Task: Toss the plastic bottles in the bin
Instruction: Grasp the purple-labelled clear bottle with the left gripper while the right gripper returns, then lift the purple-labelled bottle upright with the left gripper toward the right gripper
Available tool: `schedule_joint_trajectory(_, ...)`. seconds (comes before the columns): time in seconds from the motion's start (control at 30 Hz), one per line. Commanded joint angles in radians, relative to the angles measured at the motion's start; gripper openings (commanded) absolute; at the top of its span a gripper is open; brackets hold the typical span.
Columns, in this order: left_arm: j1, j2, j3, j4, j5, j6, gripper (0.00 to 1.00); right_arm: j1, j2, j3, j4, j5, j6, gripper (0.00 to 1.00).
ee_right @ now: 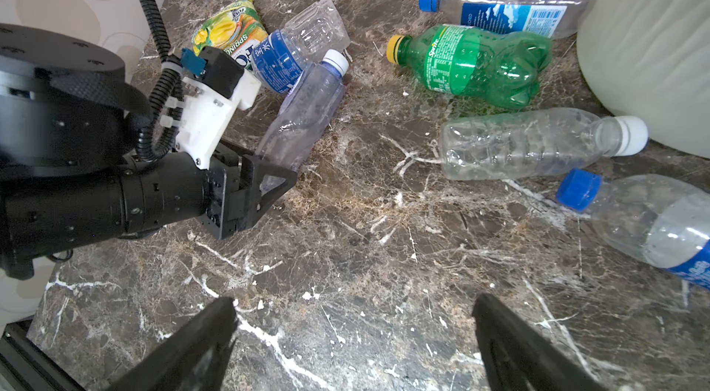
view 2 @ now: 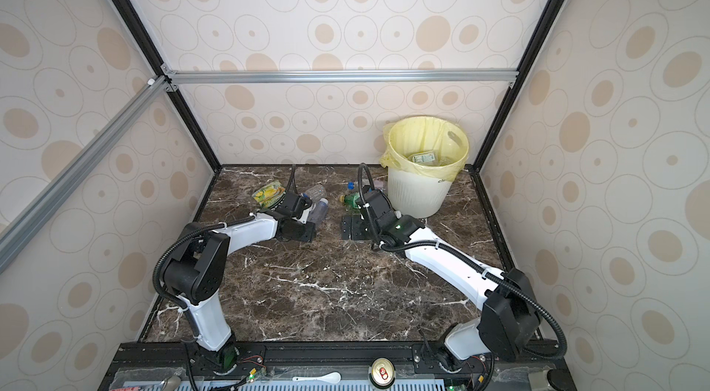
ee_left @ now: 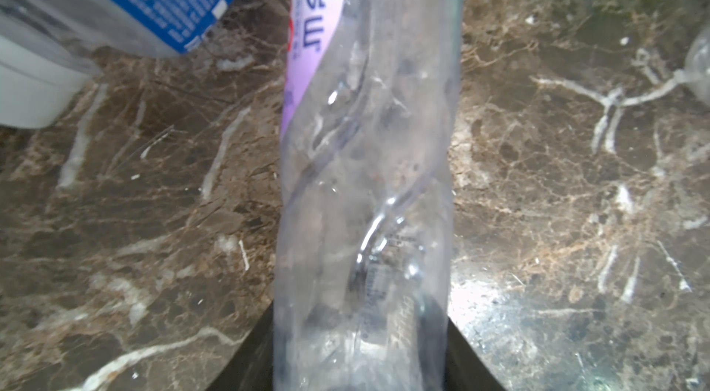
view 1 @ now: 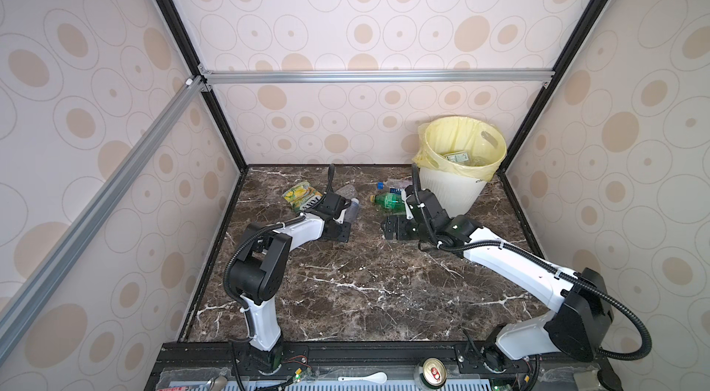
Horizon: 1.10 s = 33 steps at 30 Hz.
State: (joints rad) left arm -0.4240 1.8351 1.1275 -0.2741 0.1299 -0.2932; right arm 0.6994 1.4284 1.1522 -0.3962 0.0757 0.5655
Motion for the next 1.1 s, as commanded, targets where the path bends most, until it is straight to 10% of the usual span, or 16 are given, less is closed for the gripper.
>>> schedule_joint_trajectory(0.0,-0.016,-0.062,-0.009,0.025,0.049,-0.009,0.49,-0.013,0.003,-0.011,0.003,-0.017,0.061,1.00)
schedule_joint_trajectory(0.5,-0.098,-0.318,-0.123,0.217,0.279,-0.098,0.48,-0.074,0.022,0.044,0.075,-0.124,0.204,1.00)
schedule_joint_trajectory(1.07,-0.216,-0.407,-0.133,0.308,0.299,-0.141,0.50,-0.115,0.095,0.135,0.149,-0.200,0.232,0.89)
